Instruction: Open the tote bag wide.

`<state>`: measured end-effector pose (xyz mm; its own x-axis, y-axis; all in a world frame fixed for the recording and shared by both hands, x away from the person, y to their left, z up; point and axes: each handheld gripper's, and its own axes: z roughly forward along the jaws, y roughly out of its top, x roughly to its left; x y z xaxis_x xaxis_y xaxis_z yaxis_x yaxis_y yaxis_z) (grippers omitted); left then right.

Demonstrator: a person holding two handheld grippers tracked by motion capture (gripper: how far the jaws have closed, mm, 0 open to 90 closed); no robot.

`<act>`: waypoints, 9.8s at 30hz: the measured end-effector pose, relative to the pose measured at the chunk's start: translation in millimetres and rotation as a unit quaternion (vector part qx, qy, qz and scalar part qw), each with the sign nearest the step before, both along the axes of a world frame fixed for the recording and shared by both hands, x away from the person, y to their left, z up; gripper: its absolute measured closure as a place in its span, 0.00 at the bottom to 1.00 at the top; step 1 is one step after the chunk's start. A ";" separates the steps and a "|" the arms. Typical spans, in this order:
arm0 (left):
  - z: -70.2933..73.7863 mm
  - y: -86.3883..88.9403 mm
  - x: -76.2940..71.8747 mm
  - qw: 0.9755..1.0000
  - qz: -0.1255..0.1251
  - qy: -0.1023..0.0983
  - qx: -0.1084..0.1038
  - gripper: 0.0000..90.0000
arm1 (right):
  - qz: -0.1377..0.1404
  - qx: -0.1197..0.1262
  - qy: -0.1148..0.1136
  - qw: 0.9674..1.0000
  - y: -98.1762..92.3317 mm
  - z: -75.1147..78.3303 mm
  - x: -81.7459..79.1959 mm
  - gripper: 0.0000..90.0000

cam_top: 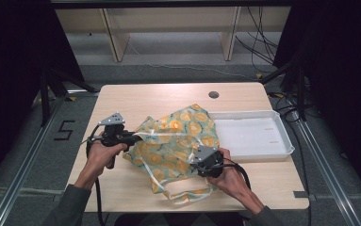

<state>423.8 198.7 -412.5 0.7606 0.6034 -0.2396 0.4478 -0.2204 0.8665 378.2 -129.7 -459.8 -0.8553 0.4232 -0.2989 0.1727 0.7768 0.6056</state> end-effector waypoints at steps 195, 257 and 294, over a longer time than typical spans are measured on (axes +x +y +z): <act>-64.3 -19.5 23.1 0.980 0.039 0.020 0.195 0.97 | -0.130 0.047 0.071 0.988 1.2 3.0 108.2 0.83; -77.0 12.7 -92.2 0.982 0.066 0.040 0.170 0.36 | -0.163 0.195 0.066 0.965 79.8 19.2 103.2 0.18; -79.4 13.5 -89.6 0.982 0.061 0.039 0.176 0.35 | -0.193 0.152 0.074 0.967 106.6 3.2 119.1 0.19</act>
<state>334.2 212.2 -491.9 0.6652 0.7447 -0.0535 0.5510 -0.4413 0.7082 497.3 -23.1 -456.6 -0.6393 0.7690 0.0020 0.5163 0.4273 0.7422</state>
